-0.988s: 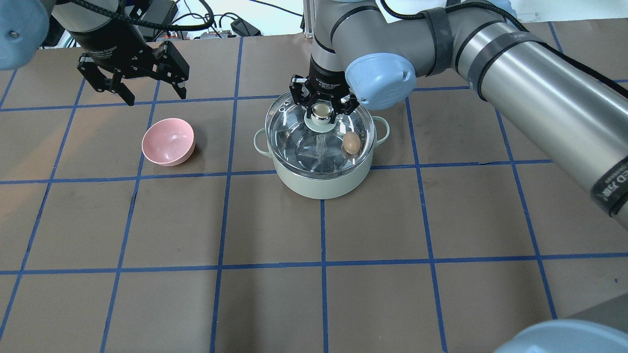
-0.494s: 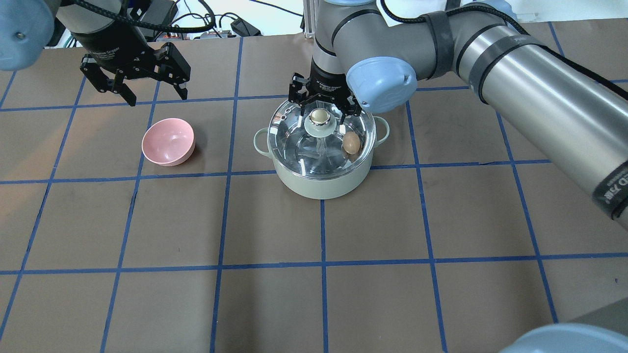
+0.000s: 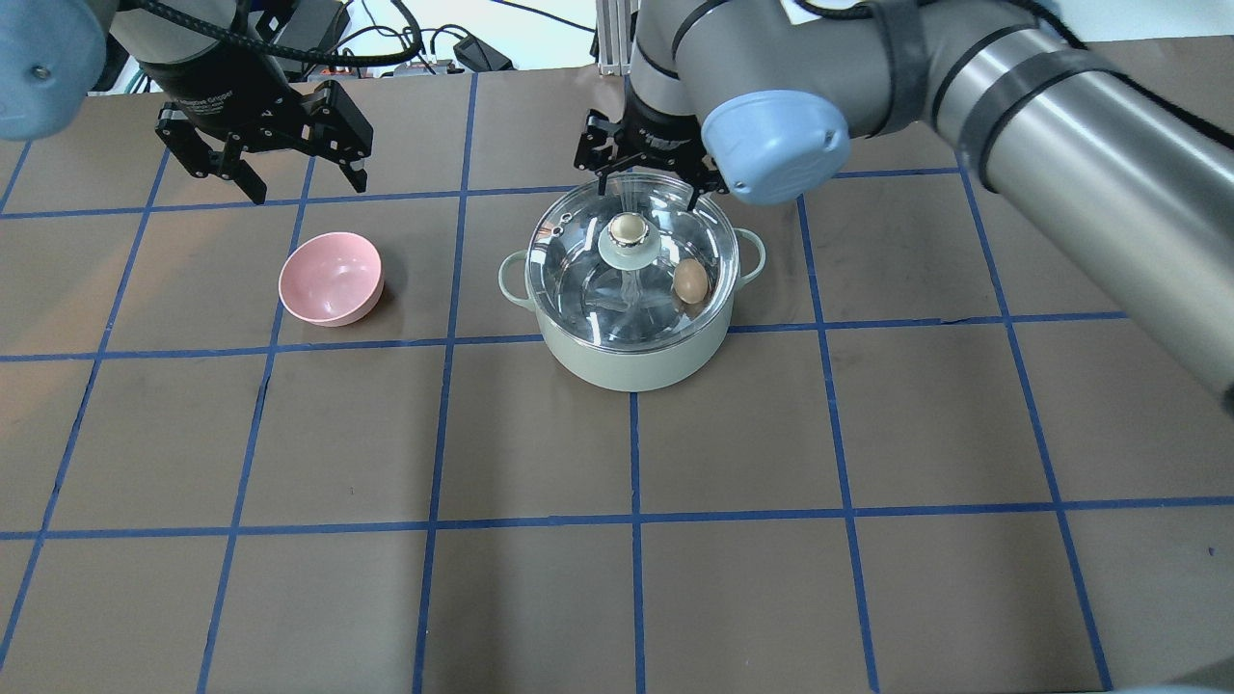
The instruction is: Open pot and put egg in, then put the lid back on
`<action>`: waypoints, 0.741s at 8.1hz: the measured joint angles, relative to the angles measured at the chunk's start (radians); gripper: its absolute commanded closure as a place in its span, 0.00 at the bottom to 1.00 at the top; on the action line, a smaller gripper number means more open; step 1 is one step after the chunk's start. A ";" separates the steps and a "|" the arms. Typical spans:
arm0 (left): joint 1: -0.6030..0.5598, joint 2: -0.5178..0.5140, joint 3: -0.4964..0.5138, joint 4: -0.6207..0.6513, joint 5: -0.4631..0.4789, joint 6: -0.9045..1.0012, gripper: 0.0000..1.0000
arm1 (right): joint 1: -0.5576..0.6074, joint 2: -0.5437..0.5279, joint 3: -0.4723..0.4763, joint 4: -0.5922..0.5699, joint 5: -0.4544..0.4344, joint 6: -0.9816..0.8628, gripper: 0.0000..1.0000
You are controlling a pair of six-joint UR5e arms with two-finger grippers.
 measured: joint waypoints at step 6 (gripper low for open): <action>0.000 0.000 -0.001 0.000 -0.001 0.003 0.00 | -0.213 -0.203 0.024 0.214 -0.025 -0.357 0.00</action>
